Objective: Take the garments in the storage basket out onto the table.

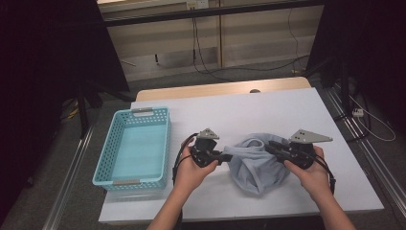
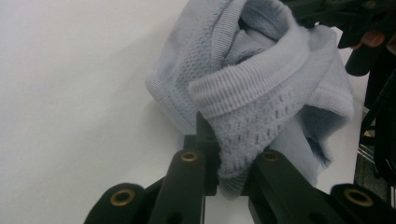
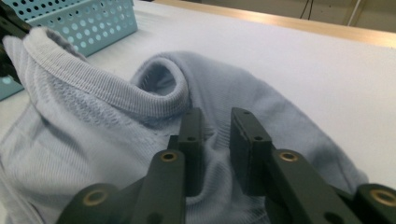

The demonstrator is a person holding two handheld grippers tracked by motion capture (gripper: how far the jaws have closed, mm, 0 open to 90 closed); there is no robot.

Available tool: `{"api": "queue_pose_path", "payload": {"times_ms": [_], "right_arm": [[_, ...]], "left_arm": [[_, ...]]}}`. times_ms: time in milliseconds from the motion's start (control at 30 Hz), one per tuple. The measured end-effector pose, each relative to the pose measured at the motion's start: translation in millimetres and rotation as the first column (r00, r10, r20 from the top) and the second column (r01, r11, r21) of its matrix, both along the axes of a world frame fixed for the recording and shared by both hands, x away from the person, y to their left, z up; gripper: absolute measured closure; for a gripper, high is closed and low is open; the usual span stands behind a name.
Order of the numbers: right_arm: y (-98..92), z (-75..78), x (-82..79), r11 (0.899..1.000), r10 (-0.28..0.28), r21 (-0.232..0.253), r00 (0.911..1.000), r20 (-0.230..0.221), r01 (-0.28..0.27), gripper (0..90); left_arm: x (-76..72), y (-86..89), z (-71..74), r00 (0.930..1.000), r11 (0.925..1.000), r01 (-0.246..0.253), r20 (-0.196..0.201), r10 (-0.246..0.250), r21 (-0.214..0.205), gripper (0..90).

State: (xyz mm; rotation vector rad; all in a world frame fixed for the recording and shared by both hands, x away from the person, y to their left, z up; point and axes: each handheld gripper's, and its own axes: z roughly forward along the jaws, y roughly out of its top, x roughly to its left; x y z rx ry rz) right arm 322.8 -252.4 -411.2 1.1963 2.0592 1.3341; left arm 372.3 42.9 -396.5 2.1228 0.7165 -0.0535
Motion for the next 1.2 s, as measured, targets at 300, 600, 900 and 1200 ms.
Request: {"api": "queue_pose_path", "payload": {"times_ms": [300, 600, 900, 1200], "right_arm": [[17.5, 29.3, 21.5, 1.000, 0.001, -0.020, 0.9997, 0.024, -0.001, 44.9], [50.0, 28.2, 52.3, 0.997, 0.035, -0.065, 0.9973, -0.064, -0.039, 35.1], [53.6, 7.5, 53.8, 0.979, 0.049, -0.188, 0.9850, -0.165, -0.081, 75.1], [28.6, 38.6, 48.8, 1.000, -0.014, 0.010, 0.9985, -0.053, 0.014, 80.5]], "left_arm": [[0.8, -0.9, -3.4, 1.0000, 0.9999, -0.001, -0.004, 0.001, 0.013, 86.7], [-0.7, -0.6, -3.1, 1.0000, 0.9998, 0.005, 0.001, -0.005, 0.020, 86.7], [0.8, 1.9, -4.5, 1.0000, 0.9997, -0.001, -0.005, 0.002, 0.025, 86.6], [9.3, 21.3, 23.4, 0.9953, 0.9970, -0.074, 0.061, 0.075, -0.021, 86.9]]}}
